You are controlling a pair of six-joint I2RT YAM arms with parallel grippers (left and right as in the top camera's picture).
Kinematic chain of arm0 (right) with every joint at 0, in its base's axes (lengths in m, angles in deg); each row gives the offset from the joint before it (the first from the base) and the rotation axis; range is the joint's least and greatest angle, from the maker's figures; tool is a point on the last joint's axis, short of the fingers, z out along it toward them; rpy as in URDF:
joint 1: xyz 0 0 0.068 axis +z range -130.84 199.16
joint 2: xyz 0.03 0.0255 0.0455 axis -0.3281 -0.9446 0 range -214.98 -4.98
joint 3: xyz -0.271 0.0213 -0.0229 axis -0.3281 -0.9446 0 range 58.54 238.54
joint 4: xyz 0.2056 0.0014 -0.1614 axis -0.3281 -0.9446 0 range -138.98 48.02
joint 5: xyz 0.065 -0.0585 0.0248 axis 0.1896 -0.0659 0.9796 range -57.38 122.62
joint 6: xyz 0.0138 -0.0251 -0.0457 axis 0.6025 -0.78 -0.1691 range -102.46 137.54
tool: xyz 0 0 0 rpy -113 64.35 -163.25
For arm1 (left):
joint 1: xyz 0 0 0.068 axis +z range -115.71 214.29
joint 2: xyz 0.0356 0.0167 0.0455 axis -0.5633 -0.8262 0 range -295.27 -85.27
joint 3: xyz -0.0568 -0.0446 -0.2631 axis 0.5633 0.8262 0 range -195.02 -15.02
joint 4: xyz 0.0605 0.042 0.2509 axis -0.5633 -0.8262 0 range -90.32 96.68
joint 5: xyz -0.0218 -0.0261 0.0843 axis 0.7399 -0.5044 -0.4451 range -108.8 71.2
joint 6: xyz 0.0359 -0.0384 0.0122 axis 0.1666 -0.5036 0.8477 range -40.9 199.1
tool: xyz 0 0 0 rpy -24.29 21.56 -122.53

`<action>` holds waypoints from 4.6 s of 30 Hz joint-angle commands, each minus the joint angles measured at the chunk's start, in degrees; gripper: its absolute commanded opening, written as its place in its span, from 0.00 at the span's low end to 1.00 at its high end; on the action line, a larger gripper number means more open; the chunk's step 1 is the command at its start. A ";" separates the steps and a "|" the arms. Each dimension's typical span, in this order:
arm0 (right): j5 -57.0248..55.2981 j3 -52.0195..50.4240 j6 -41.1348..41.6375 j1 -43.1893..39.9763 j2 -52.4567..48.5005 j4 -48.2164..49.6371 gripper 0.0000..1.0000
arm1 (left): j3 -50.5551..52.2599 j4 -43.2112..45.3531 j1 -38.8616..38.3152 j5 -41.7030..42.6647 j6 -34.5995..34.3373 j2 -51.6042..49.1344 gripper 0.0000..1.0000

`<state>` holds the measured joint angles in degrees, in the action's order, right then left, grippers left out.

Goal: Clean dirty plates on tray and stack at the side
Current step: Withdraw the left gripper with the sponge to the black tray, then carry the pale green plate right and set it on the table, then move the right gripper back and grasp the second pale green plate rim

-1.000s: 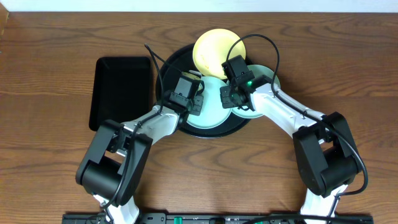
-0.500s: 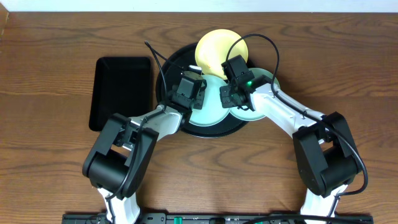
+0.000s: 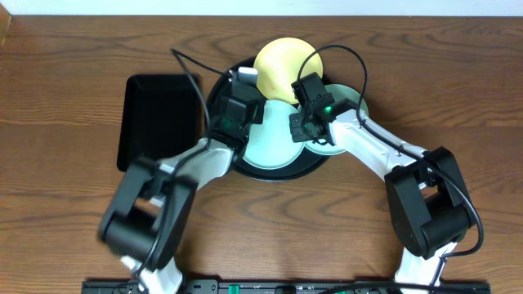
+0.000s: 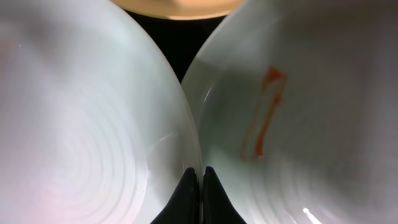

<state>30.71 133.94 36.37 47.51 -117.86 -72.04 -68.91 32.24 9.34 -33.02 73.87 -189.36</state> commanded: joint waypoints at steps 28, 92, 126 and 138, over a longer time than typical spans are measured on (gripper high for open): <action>-15.78 28.04 -17.42 0.68 -0.59 -16.06 0.01 | -0.33 -69.09 12.79 2.21 -13.51 40.11 0.09; 9.68 18.16 -8.98 -45.42 5.40 -24.28 0.01 | -0.33 -52.09 35.98 40.61 -4.20 21.57 0.09; 32.59 2.47 -24.33 -39.69 5.40 -12.52 0.57 | -0.33 -53.42 35.98 40.57 -2.01 21.57 0.12; 12.98 2.43 -23.54 -24.85 5.25 -12.09 0.52 | -0.33 -53.59 35.98 40.57 -2.01 21.57 0.13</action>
<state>49.31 136.36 13.68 20.85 -113.62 -84.21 -68.86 -21.24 45.07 6.78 70.63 -167.83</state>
